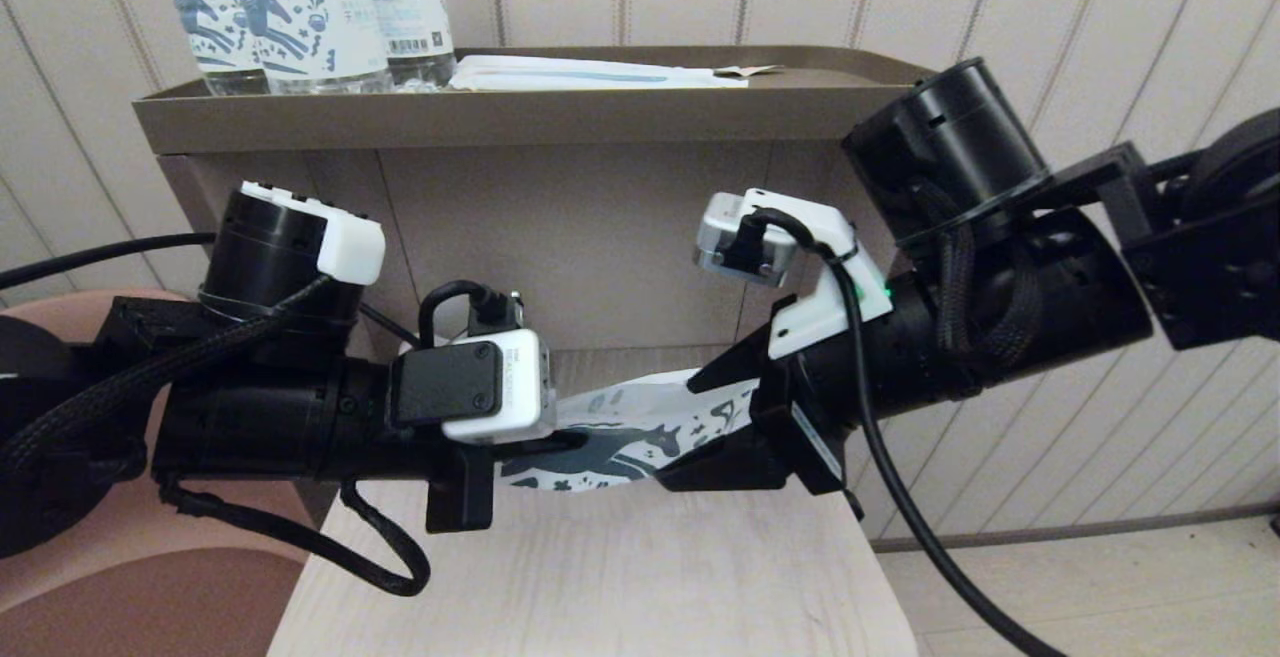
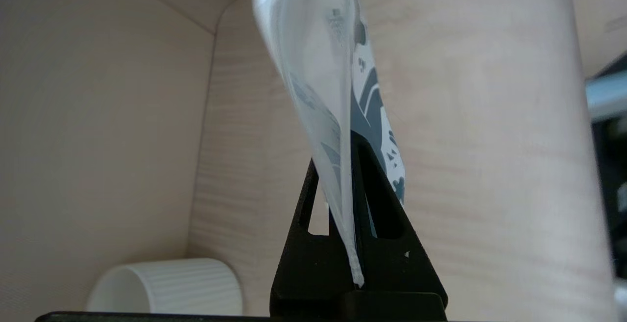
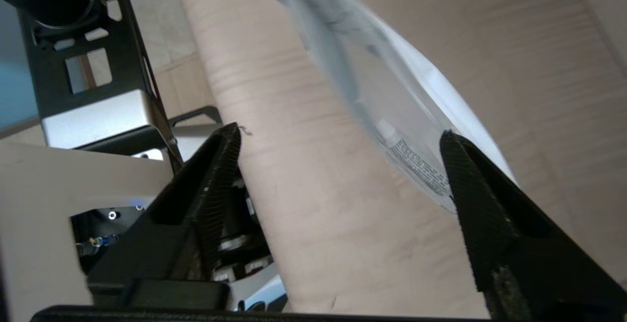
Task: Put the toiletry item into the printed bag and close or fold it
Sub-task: Place the toothpaste in the storage bag, then hand it to the other hand
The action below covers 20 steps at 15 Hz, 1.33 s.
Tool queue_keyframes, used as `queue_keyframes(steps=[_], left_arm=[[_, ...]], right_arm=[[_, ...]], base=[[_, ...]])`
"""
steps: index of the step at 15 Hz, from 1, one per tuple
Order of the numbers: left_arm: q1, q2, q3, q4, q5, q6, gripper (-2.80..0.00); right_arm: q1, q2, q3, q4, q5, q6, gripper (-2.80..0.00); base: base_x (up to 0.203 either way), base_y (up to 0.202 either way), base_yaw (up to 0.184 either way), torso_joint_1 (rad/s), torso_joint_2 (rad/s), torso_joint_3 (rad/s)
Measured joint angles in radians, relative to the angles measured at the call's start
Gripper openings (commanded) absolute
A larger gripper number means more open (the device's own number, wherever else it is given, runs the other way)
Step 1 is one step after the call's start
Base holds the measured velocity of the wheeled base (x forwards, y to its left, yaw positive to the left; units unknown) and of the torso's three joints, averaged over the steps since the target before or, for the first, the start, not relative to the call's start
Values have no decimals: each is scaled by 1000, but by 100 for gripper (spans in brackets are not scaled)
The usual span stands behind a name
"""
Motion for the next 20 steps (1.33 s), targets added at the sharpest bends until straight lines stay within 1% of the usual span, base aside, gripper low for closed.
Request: queue_keyframes(steps=[2,4,5,7,10,12,15,16,17,18,20], left_arm=[[18,14,-27,-1,-2,-63,-280],[40,29,-41,-2,0,-103,-280],[46,32,-42,-2,1,-134,-280],[51,24,-30,-2,-1,-226,-280],[53,-15,9,-15,-6,-415,-280],[54,-39,32,-55,-7,-538,-280],[55,-61,50,-147,-4,-764,-280],[55,-70,67,-181,-3,-825,-280],[55,-78,87,-211,-3,-852,-280],[55,-84,100,-250,-2,-856,-280],[55,-92,112,-293,-4,-858,-280]], right_arm=[[0,-34,22,0,0,0,0],[-3,-78,54,-1,0,1,0],[-7,-106,73,-2,0,4,0],[-27,-172,125,-5,1,11,0],[-94,-276,205,-8,3,15,0],[-138,-322,244,-8,4,40,0],[-159,-357,293,-10,5,96,0],[-158,-366,305,-10,5,116,0],[-157,-373,310,-10,4,141,0],[-155,-379,314,-11,4,167,0],[-152,-385,322,-26,4,184,0]], base=[[0,0,0,0,0,0],[0,0,0,0,0,0],[0,0,0,0,0,0],[0,0,0,0,0,0],[0,0,0,0,0,0],[0,0,0,0,0,0],[0,0,0,0,0,0],[0,0,0,0,0,0],[0,0,0,0,0,0],[0,0,0,0,0,0],[0,0,0,0,0,0]])
